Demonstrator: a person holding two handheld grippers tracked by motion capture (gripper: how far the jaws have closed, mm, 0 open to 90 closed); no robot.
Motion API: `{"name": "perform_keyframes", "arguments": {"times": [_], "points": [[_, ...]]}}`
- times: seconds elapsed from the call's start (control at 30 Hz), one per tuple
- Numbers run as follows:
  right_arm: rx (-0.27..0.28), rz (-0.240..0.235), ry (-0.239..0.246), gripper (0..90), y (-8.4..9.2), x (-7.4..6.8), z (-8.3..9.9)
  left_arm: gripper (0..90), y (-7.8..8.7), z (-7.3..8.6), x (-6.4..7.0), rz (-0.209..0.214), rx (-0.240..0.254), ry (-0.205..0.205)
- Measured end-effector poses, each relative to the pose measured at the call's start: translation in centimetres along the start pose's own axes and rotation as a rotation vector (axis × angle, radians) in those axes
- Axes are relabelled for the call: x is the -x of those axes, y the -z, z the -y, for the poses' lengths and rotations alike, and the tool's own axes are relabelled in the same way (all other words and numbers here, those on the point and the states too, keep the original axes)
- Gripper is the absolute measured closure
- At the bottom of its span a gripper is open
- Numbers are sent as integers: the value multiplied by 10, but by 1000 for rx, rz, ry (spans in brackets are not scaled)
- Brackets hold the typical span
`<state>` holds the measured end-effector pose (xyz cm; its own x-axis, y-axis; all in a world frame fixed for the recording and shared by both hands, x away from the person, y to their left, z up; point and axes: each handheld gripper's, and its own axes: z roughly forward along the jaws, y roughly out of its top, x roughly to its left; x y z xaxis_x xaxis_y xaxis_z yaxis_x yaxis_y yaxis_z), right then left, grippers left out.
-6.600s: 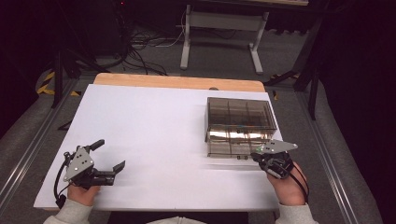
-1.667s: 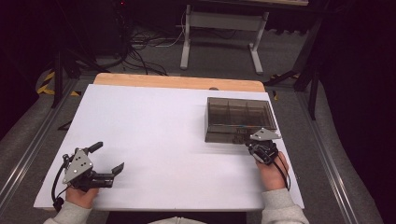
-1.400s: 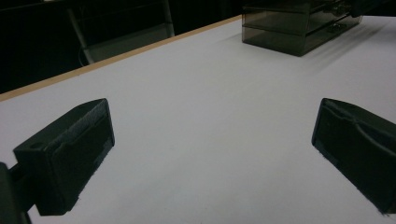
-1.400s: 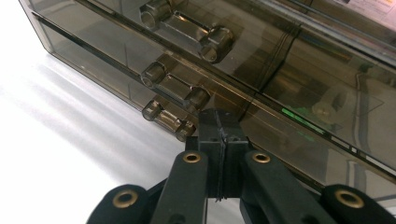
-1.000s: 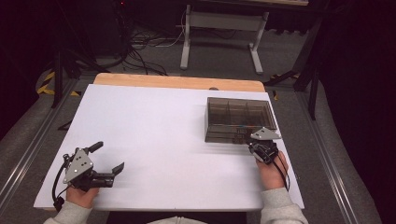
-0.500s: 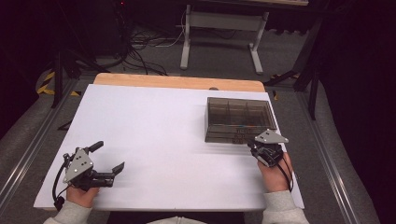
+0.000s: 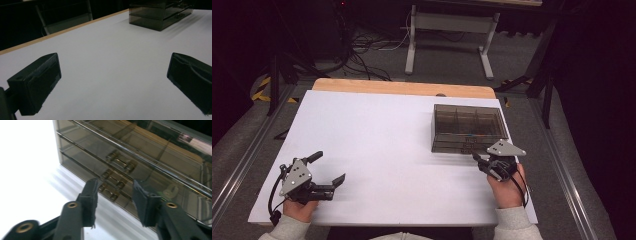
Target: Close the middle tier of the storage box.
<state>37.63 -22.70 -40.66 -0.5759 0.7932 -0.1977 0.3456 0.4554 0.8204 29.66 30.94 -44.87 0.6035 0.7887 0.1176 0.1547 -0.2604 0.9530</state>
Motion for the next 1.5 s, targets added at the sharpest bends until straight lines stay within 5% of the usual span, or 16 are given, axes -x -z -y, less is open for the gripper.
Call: {"name": "perform_keyframes", "arguments": {"times": [0.37,0.7,0.83,1.5], "points": [[93,-123,51,238,10,-17,-3,2,0,0,0,1,2,-2],[173,-265,72,77,2,-38,0,2,0,0,0,5,3,-1],[195,-329,34,45,-4,-40,4,2,0,0,0,7,3,2],[256,-422,-55,0,-22,-47,40,2,0,1,5,36,-14,-10]]}}
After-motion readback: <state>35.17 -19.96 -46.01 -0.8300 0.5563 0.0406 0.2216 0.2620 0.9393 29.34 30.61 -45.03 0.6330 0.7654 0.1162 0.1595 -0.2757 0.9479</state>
